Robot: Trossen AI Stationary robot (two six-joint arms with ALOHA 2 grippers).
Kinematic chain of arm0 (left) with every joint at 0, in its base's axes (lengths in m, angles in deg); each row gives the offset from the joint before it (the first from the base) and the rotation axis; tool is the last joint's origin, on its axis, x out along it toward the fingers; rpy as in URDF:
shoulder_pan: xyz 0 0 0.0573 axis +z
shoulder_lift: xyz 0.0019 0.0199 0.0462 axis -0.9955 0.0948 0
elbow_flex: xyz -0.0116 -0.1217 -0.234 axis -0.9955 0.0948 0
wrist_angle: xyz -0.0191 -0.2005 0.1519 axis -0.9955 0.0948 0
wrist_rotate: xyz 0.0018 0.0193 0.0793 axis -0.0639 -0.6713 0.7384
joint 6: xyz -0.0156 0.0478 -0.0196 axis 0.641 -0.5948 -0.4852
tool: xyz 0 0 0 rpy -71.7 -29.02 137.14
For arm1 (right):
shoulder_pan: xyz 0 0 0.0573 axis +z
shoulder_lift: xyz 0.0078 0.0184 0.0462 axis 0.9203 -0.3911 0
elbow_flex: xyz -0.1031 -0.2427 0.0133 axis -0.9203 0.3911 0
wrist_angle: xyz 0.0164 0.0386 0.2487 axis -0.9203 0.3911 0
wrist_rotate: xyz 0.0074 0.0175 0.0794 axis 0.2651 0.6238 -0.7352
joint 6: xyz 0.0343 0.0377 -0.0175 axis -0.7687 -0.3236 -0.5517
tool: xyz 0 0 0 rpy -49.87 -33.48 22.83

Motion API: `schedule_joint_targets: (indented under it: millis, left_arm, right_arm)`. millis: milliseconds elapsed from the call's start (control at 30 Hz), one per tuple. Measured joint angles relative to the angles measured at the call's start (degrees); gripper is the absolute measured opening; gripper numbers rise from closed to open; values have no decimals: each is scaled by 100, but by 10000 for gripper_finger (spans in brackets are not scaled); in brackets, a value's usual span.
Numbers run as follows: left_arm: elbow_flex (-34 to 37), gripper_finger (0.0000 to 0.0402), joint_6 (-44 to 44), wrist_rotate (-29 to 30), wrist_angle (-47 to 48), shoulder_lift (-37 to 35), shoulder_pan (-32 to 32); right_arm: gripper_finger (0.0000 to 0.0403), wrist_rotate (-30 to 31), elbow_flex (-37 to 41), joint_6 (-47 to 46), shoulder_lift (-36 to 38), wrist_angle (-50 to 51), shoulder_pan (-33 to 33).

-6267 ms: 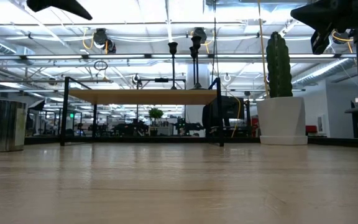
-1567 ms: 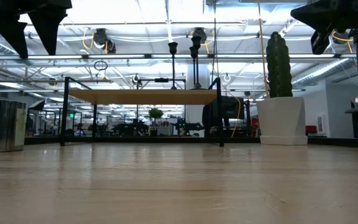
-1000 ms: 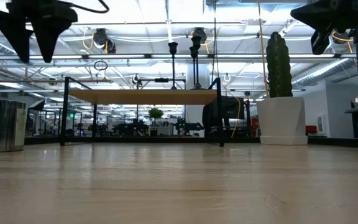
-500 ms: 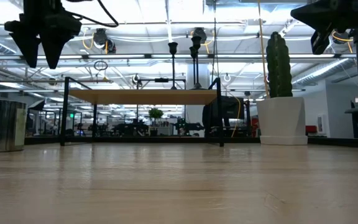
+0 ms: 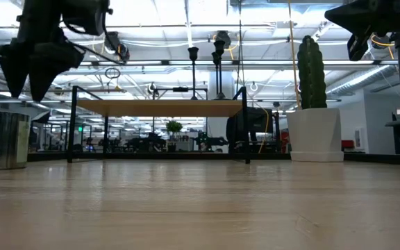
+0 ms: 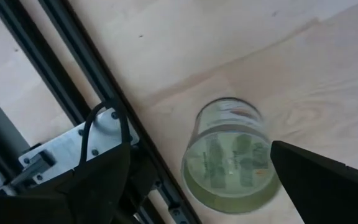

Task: Pick & Place candle stick holders
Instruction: Put the top silver scented candle can on the shelf

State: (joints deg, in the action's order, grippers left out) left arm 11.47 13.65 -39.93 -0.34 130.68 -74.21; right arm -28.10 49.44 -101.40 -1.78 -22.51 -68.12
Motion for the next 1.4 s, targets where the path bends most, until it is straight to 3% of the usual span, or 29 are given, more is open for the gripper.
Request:
schedule_joint_targets:
  millis: [400, 1400]
  left_arm:
    - [542, 400, -186, -507, -547, -2, 93]
    - [547, 400, 74, -594, -706, -2, 0]
  right_arm:
    - [0, 0, 0, 0, 1, 0, 2]
    - [0, 0, 0, 0, 0, 0, 1]
